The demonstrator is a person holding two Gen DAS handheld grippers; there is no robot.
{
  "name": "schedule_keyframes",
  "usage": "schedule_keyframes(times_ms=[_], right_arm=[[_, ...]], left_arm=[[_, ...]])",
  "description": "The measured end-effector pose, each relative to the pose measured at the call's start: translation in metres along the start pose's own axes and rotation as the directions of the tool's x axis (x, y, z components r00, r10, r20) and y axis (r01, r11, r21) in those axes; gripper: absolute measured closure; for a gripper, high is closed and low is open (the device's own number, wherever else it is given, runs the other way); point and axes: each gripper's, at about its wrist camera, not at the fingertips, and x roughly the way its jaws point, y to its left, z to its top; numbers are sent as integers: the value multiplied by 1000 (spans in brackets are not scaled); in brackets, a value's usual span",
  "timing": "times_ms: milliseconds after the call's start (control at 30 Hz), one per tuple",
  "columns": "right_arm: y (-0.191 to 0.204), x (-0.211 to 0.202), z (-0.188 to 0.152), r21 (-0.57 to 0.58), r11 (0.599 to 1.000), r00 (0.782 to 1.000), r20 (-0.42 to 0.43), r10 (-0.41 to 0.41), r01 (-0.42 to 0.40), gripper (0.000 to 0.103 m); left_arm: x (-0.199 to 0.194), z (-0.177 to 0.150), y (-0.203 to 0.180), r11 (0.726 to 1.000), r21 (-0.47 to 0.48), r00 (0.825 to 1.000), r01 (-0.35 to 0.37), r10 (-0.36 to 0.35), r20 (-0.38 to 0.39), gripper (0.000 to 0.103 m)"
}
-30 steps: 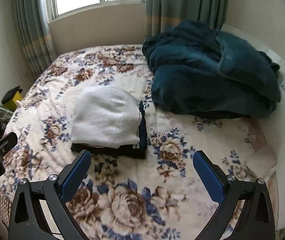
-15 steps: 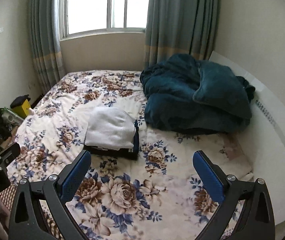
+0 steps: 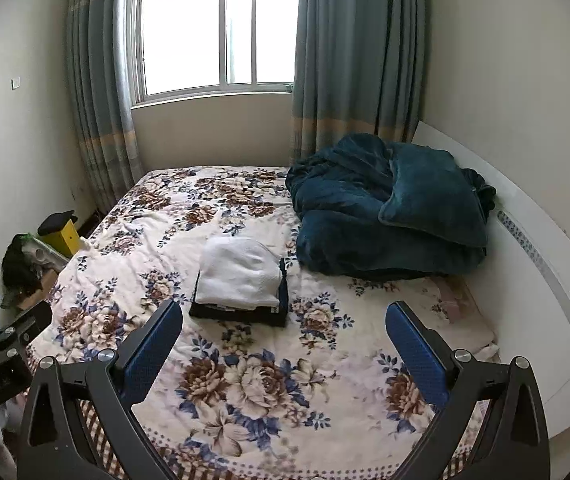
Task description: Fold small clothes
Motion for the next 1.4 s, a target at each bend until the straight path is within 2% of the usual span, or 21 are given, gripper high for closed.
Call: schedule_keyframes(times_ms=[100,367,1400], right_arm=[[3,-9,-3,-9,1000,1000,-9,9,-9,0],[9,-25,-12,-3,1000,1000,-13,19,-19,0],[9,-34,-10,9,1000,1000,-9,24,-24,0]], left_arm=[[-7,-1,0,1000,11,1000,10,-10,12,0],[-18,-5,4,1000,16,1000,-8,8,29,0],[-31,-7,-4,1000,9,999,7,-7,32,0]])
